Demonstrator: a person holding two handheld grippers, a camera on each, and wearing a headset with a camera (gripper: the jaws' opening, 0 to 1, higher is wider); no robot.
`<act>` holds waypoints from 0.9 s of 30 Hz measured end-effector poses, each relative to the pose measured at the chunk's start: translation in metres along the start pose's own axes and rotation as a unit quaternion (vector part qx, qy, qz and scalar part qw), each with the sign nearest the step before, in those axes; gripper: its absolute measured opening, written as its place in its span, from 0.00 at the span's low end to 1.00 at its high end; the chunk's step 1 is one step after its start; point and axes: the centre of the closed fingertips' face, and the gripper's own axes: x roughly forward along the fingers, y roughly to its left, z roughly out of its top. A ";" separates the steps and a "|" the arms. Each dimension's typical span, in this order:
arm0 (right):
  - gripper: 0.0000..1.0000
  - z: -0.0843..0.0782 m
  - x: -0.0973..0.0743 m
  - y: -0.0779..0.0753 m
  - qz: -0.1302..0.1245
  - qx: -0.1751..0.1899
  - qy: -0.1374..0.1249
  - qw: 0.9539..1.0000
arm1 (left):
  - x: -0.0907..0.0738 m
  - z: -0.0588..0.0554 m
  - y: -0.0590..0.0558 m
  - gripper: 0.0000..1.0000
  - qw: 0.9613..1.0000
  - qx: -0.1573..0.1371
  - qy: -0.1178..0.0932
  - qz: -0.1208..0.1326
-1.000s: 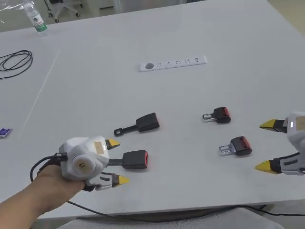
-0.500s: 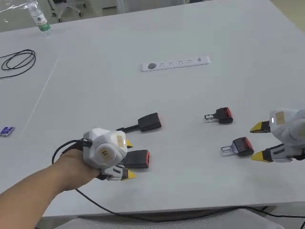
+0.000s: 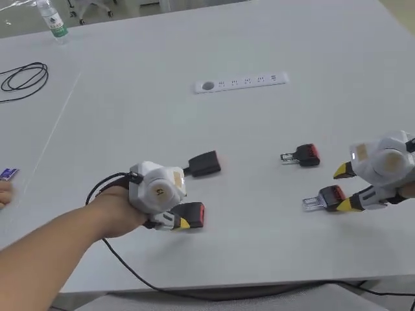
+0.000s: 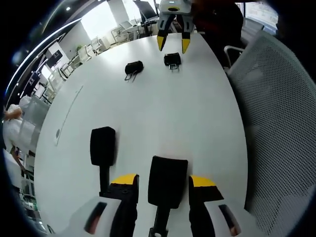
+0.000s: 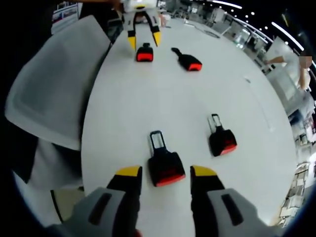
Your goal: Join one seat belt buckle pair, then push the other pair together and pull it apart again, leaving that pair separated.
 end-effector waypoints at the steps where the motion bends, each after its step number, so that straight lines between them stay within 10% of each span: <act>1: 0.40 0.000 0.001 0.001 0.005 0.000 0.002 1.000 | 0.001 0.000 0.000 0.41 1.000 -0.001 -0.001 -0.003; 27: 0.34 -0.015 0.017 0.005 0.052 0.001 0.039 0.998 | 0.012 -0.037 -0.005 0.32 0.997 0.042 0.051 -0.043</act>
